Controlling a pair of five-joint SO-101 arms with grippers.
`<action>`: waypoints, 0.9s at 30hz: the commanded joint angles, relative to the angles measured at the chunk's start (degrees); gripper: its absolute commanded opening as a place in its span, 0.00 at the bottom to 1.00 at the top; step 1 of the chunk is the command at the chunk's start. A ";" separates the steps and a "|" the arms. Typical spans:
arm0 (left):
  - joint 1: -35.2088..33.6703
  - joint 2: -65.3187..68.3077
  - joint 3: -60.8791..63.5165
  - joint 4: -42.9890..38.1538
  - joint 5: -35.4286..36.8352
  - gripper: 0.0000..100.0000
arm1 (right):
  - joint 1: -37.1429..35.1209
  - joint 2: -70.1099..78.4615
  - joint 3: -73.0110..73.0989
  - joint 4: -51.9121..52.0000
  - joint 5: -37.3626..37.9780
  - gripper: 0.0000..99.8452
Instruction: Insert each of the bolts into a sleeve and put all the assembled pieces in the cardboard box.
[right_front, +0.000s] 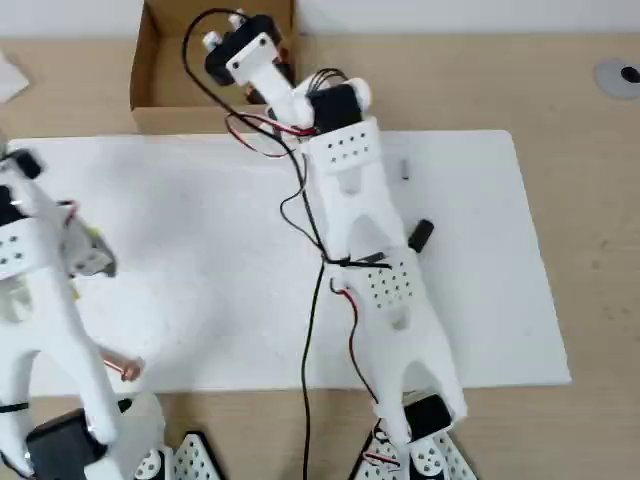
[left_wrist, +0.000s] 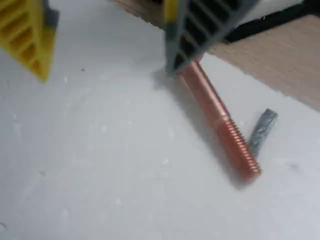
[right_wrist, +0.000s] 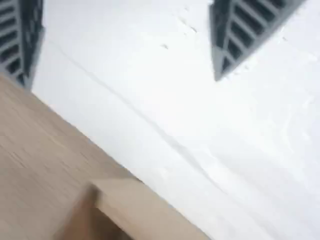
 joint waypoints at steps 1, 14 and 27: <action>-5.98 0.31 3.87 0.62 0.70 0.16 | 2.07 -7.08 0.84 1.49 -0.70 0.27; -11.08 0.04 13.80 -8.79 0.44 0.16 | 2.59 -24.75 35.91 1.41 -0.88 0.27; -18.90 -2.77 35.78 -36.66 -18.37 0.16 | 10.07 -28.00 44.09 1.41 -0.88 0.27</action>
